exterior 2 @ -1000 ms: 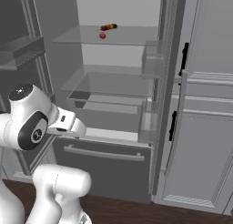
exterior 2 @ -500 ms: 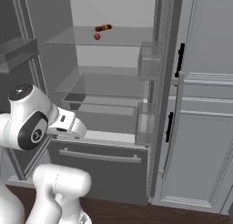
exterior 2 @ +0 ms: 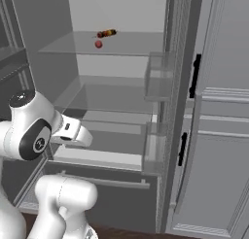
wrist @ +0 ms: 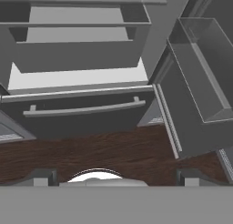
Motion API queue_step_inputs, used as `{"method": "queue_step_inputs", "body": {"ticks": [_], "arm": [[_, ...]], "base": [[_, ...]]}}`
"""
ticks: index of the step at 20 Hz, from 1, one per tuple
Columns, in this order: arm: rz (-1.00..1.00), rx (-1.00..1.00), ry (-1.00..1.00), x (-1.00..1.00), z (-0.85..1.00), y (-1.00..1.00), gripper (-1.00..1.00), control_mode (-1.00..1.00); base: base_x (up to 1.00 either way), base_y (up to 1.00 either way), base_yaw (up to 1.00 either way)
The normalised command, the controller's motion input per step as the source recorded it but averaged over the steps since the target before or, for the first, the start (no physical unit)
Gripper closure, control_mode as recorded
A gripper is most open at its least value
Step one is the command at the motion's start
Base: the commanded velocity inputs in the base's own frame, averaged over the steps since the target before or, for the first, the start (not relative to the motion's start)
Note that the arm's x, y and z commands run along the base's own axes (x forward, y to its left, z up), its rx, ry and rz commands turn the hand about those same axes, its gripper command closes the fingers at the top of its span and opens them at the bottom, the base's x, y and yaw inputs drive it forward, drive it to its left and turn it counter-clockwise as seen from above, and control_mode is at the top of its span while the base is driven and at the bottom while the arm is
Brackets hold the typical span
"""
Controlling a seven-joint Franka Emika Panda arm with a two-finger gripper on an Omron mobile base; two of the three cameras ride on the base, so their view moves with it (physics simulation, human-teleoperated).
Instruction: Take the strawberry from the fridge and place it on top of the pancake, located on the dining counter.
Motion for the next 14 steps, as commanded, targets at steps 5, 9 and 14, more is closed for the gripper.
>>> {"method": "queue_step_inputs", "body": {"ticks": [5, 9, 14], "arm": [[0.0, 0.0, 0.0, 0.0, 0.0, 0.0, -1.0, 1.0], [0.0, 0.0, 0.0, 0.0, 0.0, 0.0, -1.0, 1.0], [0.0, 0.0, 0.0, 0.0, 0.0, 0.0, -1.0, 1.0]], "base": [[0.49, 0.0, 0.0], [0.42, 0.0, 0.0], [0.51, 0.0, 0.0]]}}
